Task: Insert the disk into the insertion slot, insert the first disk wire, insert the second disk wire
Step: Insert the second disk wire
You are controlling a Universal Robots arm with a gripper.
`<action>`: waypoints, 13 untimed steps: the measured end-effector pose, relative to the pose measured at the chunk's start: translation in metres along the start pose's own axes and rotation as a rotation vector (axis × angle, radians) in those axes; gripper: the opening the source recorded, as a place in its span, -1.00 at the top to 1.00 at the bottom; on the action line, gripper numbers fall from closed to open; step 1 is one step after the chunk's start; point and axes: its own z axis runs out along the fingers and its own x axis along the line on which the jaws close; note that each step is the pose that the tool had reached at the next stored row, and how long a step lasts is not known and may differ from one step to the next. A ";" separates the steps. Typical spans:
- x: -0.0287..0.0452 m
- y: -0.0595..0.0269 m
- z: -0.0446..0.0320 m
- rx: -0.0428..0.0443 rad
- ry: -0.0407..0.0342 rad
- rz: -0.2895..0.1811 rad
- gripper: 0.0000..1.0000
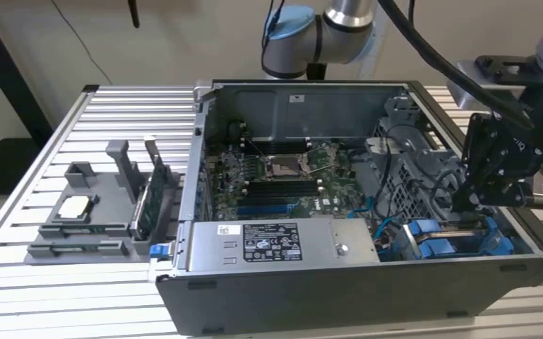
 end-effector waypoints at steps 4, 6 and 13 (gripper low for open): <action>0.0001 0.0000 0.0002 -0.0001 -0.0007 0.000 0.69; 0.0002 0.0000 0.0009 -0.0010 -0.0060 0.000 0.69; 0.0003 -0.0001 0.0027 -0.0049 -0.0288 0.000 0.69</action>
